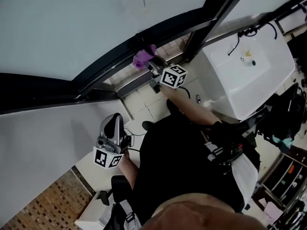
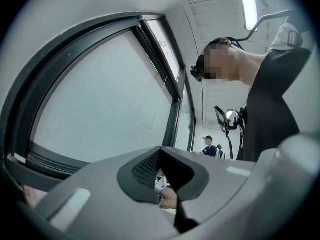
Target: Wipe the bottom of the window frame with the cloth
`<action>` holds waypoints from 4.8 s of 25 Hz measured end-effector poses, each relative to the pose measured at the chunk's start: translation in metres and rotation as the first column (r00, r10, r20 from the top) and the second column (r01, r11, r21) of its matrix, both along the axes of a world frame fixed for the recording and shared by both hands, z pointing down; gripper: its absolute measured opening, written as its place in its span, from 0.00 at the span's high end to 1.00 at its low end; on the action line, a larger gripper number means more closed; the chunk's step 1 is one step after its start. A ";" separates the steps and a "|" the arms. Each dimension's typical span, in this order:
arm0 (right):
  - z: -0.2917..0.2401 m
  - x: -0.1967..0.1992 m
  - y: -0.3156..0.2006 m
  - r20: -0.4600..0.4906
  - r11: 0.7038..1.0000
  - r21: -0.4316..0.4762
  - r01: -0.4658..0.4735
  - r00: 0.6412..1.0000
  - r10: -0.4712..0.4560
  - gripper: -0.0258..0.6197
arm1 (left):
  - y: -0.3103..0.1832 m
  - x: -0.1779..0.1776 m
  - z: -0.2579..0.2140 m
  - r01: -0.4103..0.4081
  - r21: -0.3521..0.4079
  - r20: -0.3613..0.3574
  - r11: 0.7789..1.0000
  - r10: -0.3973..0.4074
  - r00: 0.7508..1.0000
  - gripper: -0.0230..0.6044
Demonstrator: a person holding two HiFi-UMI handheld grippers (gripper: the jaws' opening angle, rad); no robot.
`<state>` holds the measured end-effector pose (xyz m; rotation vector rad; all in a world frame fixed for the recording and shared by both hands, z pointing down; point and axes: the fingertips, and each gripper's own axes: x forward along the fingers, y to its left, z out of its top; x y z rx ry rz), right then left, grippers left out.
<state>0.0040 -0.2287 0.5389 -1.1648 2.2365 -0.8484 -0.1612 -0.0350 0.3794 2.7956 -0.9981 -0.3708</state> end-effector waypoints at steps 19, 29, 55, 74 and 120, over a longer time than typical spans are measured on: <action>-0.026 -0.012 -0.039 -0.436 0.944 0.327 -0.046 0.879 0.194 0.86 | 0.015 0.012 0.005 -0.016 -0.032 0.033 0.999 0.017 0.999 0.96; 0.029 -0.039 0.026 0.684 0.926 -0.367 0.086 0.700 0.206 0.86 | 0.016 0.009 0.010 -0.024 -0.040 0.038 0.999 0.025 0.999 0.96; -0.027 -0.003 -0.030 -0.161 0.941 0.181 -0.287 0.935 0.316 0.86 | 0.033 -0.013 0.022 -0.035 -0.070 0.013 0.997 0.036 0.999 0.96; -0.082 0.068 0.025 -0.524 0.948 0.318 -0.006 0.832 0.182 0.86 | 0.010 0.044 0.031 -0.145 -0.103 0.023 0.984 0.148 0.989 0.96; -0.026 0.038 -0.090 -0.970 0.920 -0.062 0.388 0.194 -0.147 0.87 | -0.056 0.118 0.030 -0.044 -0.070 0.029 0.997 0.046 0.999 0.96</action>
